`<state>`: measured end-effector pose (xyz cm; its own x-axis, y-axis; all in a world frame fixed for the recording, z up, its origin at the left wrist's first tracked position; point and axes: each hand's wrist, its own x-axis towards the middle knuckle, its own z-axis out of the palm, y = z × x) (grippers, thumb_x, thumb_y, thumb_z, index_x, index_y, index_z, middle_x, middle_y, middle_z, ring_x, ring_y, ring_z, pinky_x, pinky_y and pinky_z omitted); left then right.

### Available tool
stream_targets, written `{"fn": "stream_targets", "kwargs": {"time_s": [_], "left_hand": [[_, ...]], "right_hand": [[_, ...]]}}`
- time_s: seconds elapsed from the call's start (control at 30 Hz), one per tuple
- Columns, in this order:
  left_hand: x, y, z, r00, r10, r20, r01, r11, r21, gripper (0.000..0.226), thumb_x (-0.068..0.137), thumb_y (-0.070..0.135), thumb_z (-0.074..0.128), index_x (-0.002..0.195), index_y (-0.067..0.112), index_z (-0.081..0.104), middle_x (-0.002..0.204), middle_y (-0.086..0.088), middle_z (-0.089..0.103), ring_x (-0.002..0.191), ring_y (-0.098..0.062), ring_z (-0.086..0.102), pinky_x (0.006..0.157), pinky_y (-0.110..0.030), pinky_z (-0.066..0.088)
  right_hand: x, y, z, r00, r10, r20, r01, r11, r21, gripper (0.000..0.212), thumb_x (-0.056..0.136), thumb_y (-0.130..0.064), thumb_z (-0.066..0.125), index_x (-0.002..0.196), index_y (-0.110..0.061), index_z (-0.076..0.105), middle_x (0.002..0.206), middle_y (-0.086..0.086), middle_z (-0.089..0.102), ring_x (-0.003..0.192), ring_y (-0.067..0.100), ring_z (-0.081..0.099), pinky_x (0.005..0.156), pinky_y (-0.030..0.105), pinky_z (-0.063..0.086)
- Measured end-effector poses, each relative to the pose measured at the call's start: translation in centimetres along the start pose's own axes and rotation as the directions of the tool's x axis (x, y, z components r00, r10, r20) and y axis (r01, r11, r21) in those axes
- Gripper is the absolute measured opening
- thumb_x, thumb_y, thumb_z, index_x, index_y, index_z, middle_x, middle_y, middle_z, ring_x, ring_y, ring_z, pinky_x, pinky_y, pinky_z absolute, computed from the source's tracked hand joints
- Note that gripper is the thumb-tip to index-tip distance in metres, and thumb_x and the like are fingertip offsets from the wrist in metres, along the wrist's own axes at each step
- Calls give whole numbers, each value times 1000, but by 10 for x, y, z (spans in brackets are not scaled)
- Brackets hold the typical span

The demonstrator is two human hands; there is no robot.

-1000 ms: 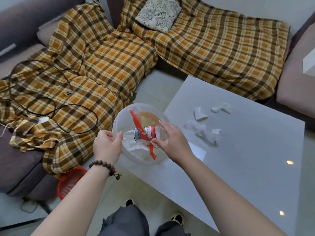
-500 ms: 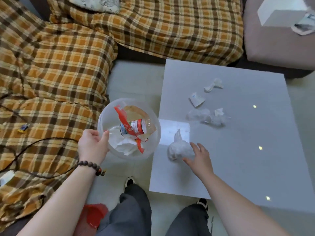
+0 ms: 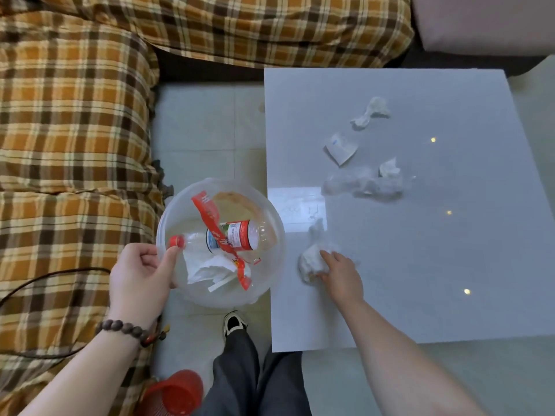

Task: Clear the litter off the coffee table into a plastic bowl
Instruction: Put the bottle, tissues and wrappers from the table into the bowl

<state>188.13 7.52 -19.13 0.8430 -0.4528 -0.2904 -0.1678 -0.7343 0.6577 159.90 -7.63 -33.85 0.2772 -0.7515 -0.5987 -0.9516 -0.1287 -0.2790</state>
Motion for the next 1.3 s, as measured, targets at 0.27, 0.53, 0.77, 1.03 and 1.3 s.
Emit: {"fn": "stream_targets", "kwargs": {"time_s": [0.27,0.53,0.77,1.03,1.3], "left_hand": [[-11,7,7,998,-36,-60,37,999,14,37,86,38,68,99,6,57,71,-3,61,67,-20,61,60,-34,47],[-27,32,-5,996,-74,-54,72,997,-27,37,86,40,69,98,8,57,76,-5,63,71,-24,64,57,-31,45],[-43,62,-18,997,-71,-22,68,993,-94,33,88,38,66,100,10,56,82,-9,68,70,-19,67,52,-23,38],[-41,80,-38,996,-58,-62,47,985,-163,29,87,35,67,95,8,56,85,-14,69,75,-25,69,64,-31,51],[-16,85,-54,994,-59,-94,44,987,-155,26,90,36,63,95,12,55,84,-13,71,74,-19,65,53,-24,39]], "right_hand": [[-27,-23,-46,975,31,-221,32,960,279,7,81,-5,51,76,-4,56,78,16,59,75,36,56,60,37,41],[-96,-81,-133,898,-63,-435,322,768,553,30,79,-5,62,106,-16,69,92,-11,63,86,3,56,71,-3,37],[-133,-163,-150,823,-478,-306,568,701,431,34,79,-8,67,112,-16,68,112,0,67,103,13,58,91,19,41],[-125,-158,-154,796,-548,-258,606,706,367,60,80,-28,74,135,-25,50,141,-4,48,131,12,42,106,18,33],[-104,-127,-156,876,-330,-352,444,839,315,69,86,-34,66,145,-24,32,157,1,25,144,17,21,112,30,24]]}}
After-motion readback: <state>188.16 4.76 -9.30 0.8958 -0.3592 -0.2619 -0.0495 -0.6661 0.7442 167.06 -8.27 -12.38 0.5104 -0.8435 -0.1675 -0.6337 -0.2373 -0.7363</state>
